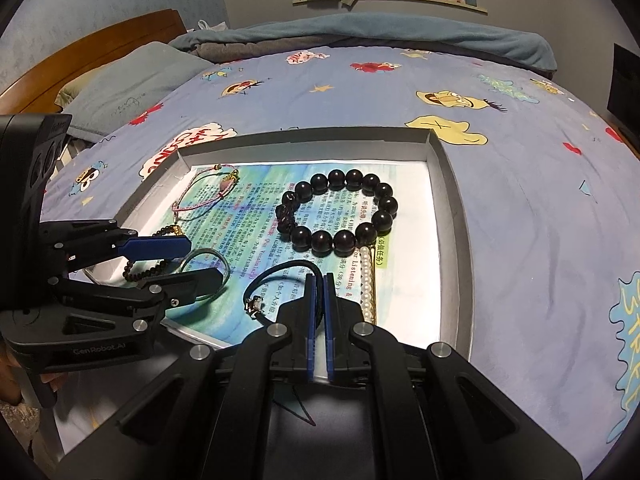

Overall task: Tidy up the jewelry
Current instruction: 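Carry the silver bangle and black hair tie into the tray and release both, then move both open grippers back toward the gold-and-red brooch cluster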

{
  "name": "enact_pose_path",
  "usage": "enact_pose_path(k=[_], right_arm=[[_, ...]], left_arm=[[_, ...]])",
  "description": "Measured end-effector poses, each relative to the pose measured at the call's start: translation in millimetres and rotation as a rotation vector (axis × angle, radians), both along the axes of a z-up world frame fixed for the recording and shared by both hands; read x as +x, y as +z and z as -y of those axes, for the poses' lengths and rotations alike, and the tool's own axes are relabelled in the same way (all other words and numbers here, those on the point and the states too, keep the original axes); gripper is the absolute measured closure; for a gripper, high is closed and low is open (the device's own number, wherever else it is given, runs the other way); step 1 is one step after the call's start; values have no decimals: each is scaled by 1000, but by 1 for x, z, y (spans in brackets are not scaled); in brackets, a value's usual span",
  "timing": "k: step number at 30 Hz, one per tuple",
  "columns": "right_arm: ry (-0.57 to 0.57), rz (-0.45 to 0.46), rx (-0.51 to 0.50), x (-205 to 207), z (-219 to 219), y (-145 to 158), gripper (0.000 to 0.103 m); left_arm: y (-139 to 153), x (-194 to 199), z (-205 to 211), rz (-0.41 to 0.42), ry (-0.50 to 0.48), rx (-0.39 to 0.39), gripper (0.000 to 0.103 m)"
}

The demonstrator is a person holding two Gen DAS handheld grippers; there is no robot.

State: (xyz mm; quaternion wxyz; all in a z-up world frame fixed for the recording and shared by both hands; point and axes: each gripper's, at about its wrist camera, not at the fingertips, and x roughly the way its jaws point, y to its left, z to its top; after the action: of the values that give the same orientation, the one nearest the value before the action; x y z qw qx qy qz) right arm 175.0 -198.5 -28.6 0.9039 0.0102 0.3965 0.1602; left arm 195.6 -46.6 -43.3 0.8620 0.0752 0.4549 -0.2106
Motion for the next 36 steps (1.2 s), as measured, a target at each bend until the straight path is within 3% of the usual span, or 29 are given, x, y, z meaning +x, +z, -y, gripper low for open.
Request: enact_pose_path(k=[3,7,10,12,14,26,36], right_arm=[[-2,0,-4,-1,0,0,98],[-13,9,-5,-2,4,3,81],[-28,22,-4,-7,7,7,76],[-37,28,6,-11,11,10,71],[-47,34,15,-15,15,14,60],[-98,93,36,-55,39,41,33],[-103,134,29,-93,45,60,19]], left_arm=[[1,-1,-1,13,6,7,54],[5,-7,-1,42,9,25,54],[10,-13,-6,61,22,29,52],[14,-17,-9,70,34,24,48],[19,-23,-16,85,52,19,42],[48,-64,-48,152,150,12,24],[63,-103,-66,182,201,10,15]])
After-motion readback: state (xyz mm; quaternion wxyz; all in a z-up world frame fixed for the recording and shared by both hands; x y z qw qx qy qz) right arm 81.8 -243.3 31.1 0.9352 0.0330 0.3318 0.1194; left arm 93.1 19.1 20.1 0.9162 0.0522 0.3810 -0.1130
